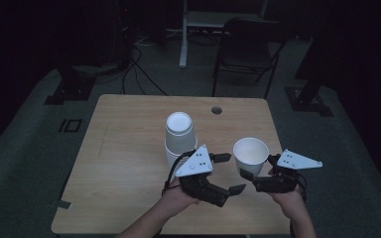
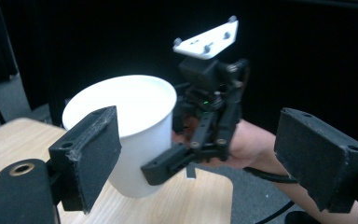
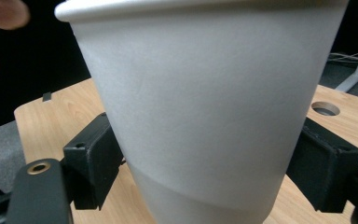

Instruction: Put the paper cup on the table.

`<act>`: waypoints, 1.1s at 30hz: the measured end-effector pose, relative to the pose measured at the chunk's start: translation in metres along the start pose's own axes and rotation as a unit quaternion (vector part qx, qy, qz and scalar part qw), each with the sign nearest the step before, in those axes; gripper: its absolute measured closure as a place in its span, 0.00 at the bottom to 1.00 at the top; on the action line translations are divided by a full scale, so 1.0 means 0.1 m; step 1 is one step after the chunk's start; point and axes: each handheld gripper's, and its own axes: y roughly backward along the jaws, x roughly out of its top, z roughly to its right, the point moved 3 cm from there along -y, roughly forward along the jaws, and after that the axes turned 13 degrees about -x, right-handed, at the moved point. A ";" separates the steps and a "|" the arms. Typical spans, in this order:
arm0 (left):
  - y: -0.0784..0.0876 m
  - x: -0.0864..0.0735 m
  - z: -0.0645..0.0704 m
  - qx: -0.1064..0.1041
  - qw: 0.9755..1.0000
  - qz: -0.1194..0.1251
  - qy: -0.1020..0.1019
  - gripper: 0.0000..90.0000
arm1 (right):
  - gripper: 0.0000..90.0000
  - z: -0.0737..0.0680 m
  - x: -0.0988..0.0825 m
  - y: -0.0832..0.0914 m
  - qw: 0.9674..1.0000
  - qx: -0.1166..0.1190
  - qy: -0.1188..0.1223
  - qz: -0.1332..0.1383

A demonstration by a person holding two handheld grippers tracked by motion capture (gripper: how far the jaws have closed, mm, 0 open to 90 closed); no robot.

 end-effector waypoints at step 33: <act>1.38 -0.60 -0.14 0.170 0.985 -0.009 0.006 0.16 | 0.20 0.30 -0.20 -0.30 0.997 -0.068 -0.040 -0.006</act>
